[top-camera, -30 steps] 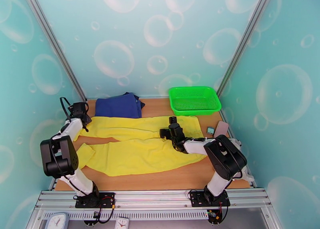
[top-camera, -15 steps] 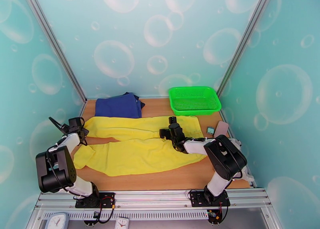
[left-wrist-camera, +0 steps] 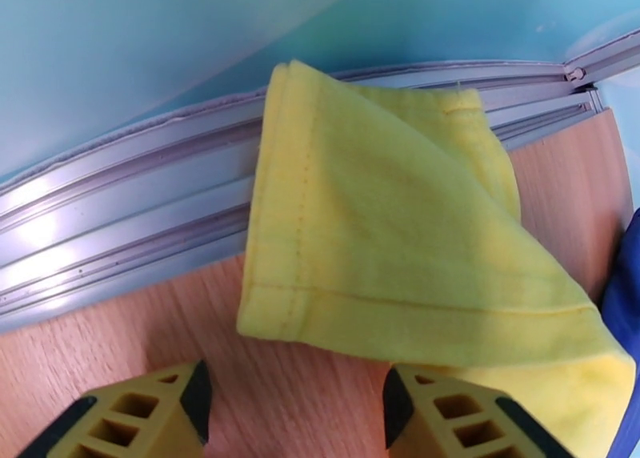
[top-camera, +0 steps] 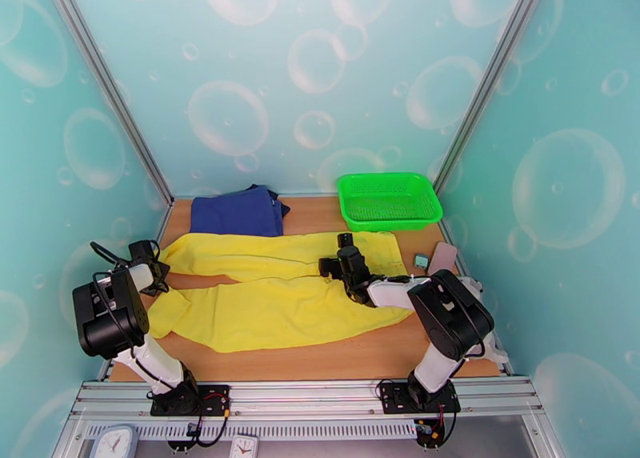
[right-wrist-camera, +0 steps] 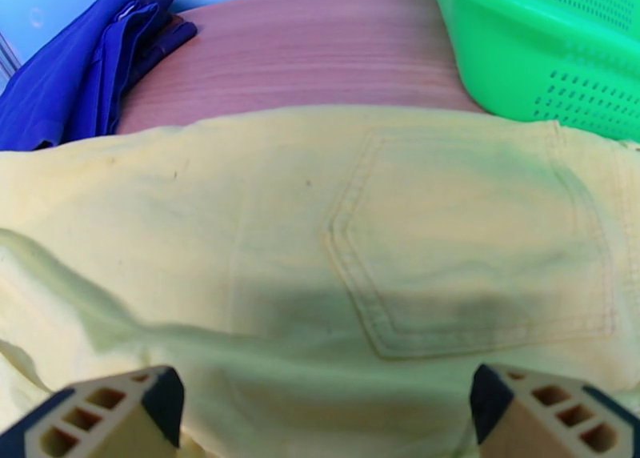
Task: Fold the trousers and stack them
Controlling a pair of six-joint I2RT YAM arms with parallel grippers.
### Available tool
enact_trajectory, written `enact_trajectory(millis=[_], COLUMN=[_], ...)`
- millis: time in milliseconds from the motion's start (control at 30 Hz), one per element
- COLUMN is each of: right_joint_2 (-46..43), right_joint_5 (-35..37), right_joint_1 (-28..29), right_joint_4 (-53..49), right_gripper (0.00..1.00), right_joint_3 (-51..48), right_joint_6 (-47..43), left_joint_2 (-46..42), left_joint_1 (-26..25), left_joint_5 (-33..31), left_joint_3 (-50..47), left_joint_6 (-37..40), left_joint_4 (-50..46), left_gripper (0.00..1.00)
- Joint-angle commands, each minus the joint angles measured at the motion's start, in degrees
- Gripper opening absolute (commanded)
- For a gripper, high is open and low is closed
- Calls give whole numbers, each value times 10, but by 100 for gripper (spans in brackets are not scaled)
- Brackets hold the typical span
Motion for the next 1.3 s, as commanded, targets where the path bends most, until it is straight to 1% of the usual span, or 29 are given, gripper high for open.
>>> enact_trajectory(millis=[0, 267, 467, 567, 633, 667, 767, 800, 867, 900, 967, 1133, 1267], right_joint_2=[-6, -7, -7, -8, -8, -8, -9, -10, -10, -10, -10, -7, -5], right_joint_5=[-7, -7, -7, -8, -8, -8, -7, -7, -6, -7, -7, -9, -25], right_joint_1=[1, 1, 1, 1, 1, 1, 1, 0, 1, 1, 1, -4, -28], right_joint_4=[0, -1, -4, -3, -5, -5, -6, -5, -5, -6, -5, 0, 13], right_gripper=[99, 99, 99, 99, 99, 99, 99, 99, 99, 99, 99, 99, 99], right_joint_3=[7, 7, 8, 7, 8, 8, 8, 8, 8, 8, 8, 7, -5], right_joint_6=[-9, -10, -11, -10, -10, -11, -11, -11, -12, -12, -12, -7, 24], left_joint_2=[6, 52, 63, 74, 81, 81, 71, 65, 50, 36, -2, -132, -225], left_joint_1=[11, 29, 32, 32, 28, 26, 19, 19, 19, 17, 10, -9, -15], left_joint_5=[-22, 6, -9, -13, -16, -19, -22, -22, -19, -19, -34, -96, -126], left_joint_3=[10, 37, 48, 58, 63, 62, 49, 46, 39, 35, 22, -12, -18], left_joint_6=[-13, -15, -20, -15, -13, -9, -7, -10, -10, -9, -8, -11, -10], left_joint_4=[19, 27, 23, 21, 14, 16, 26, 24, 25, 22, 21, 0, -32], left_gripper=[62, 60, 56, 52, 48, 44, 27, 19, 5, 0, 0, 0, 0])
